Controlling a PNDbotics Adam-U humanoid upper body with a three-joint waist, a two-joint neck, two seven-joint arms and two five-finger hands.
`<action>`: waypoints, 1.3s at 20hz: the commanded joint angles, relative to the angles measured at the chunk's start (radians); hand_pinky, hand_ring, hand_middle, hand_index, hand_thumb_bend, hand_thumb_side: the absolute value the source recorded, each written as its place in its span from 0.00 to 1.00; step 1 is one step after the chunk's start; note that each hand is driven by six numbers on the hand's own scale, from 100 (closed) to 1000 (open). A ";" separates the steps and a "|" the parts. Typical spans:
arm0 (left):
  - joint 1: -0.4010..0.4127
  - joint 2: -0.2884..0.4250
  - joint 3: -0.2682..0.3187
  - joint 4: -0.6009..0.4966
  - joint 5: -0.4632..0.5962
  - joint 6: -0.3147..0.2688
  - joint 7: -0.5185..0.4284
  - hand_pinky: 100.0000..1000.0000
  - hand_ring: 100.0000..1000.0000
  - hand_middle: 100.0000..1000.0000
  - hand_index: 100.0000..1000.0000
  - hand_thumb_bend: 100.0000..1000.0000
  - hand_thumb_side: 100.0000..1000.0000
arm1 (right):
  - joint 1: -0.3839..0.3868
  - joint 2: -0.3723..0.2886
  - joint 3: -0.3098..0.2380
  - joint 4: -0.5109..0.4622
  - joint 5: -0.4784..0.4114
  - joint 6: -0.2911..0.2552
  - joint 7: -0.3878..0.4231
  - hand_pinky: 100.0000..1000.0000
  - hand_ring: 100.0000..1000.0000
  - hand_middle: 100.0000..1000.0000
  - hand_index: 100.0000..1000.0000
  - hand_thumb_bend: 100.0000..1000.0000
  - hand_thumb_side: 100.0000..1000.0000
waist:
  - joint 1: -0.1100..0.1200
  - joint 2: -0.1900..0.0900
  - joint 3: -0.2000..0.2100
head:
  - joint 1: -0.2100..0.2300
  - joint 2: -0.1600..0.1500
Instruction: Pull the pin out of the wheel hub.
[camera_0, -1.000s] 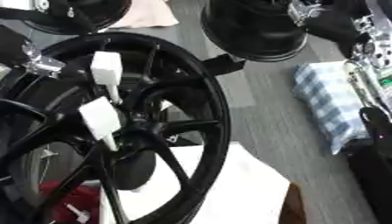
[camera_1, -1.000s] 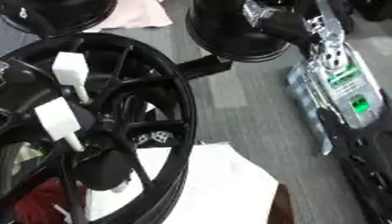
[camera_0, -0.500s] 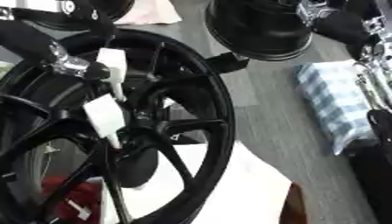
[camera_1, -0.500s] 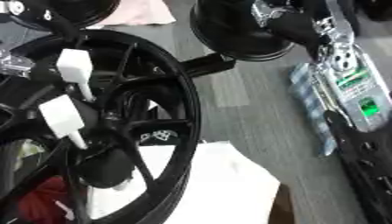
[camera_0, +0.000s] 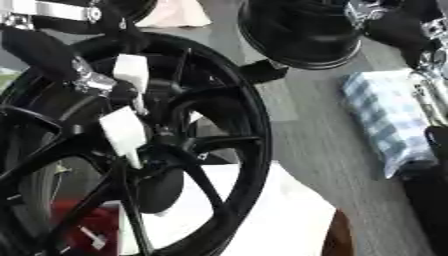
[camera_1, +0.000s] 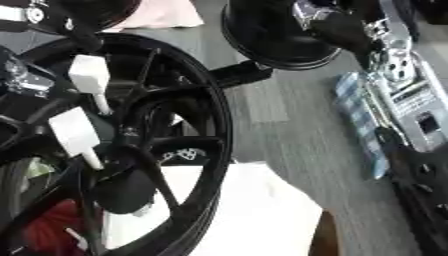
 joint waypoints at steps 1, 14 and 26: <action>-0.009 0.005 0.009 0.008 -0.031 -0.003 0.000 0.93 0.85 0.74 0.87 0.40 0.57 | -0.015 -0.013 -0.010 -0.004 -0.012 -0.004 -0.002 0.66 0.59 0.48 0.57 0.29 0.02 | 0.003 -0.014 -0.005 | 0.005 -0.003; -0.009 -0.006 0.030 0.042 -0.111 -0.022 0.000 0.91 0.85 0.77 0.87 0.35 0.56 | -0.016 -0.013 -0.010 -0.001 -0.017 -0.007 -0.001 0.66 0.59 0.48 0.57 0.28 0.02 | -0.001 -0.006 -0.004 | 0.007 -0.005; -0.013 -0.016 0.044 0.058 -0.126 -0.030 0.000 0.91 0.85 0.79 0.90 0.35 0.50 | -0.020 -0.010 -0.010 0.003 -0.022 -0.008 0.000 0.66 0.59 0.48 0.57 0.27 0.03 | -0.006 0.002 -0.012 | 0.018 -0.017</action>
